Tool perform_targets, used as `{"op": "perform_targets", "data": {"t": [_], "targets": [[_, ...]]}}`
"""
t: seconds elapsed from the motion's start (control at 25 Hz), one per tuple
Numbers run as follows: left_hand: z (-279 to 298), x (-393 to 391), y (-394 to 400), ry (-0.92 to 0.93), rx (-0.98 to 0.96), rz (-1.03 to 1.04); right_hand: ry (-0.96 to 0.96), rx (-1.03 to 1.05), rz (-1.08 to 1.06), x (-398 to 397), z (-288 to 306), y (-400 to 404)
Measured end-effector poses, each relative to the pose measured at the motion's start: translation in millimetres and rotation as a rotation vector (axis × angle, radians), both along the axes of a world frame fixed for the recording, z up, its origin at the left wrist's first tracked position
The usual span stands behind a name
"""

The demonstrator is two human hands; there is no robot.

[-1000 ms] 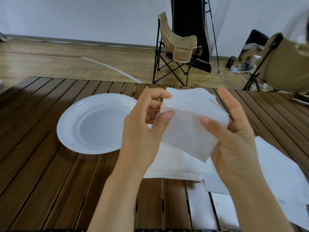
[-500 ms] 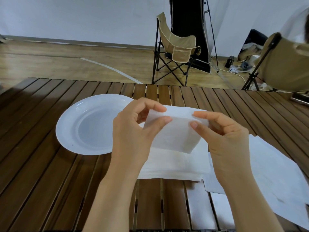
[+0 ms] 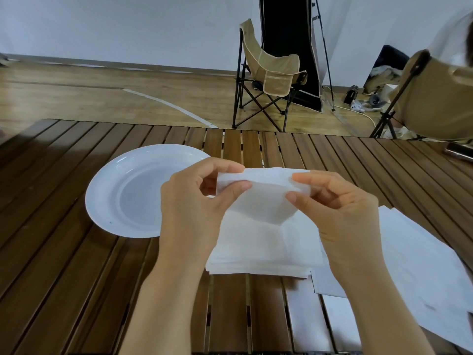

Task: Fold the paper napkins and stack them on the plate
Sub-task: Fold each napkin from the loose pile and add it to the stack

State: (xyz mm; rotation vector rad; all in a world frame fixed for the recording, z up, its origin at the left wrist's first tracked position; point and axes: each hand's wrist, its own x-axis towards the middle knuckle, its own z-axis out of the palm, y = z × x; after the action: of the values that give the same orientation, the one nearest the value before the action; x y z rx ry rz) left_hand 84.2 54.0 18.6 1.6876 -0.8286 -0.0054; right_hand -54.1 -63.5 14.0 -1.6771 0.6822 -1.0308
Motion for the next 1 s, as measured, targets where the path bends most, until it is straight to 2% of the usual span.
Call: {"op": "perform_targets", "data": {"t": [0.36,0.48,0.6,0.68,0.8,0.92,1.0], "targets": [[0.9,2.7,1.3,-0.166,0.054,0.023,0.078,-0.123,-0.085,1.7,1.3,1.6],[3.2,-0.9,-0.2,-0.101,0.047,-0.049,0.053,-0.083,-0.052,0.9,4.2,2.8],[4.0,-3.9,-0.9,-0.018,0.054,-0.058,0.078,-0.071,-0.106,4.3,4.3,7.9],[1.2,-2.8,-1.8,0.021,0.09,-0.001,0.1,0.026,-0.13,8.4,-0.4,8.4],[-9.5,1.8,-4.3,0.091,0.248,0.096,0.216,0.215,-0.105,11.0,-10.5,6.2],[-20.6,4.5,-6.0,0.106,0.409,0.133,0.337,0.145,-0.134,12.9,-21.3,4.5],[-25.9,5.3,-7.0,0.124,0.432,0.123,0.436,0.06,-0.139,15.5,-28.5,4.4]]}}
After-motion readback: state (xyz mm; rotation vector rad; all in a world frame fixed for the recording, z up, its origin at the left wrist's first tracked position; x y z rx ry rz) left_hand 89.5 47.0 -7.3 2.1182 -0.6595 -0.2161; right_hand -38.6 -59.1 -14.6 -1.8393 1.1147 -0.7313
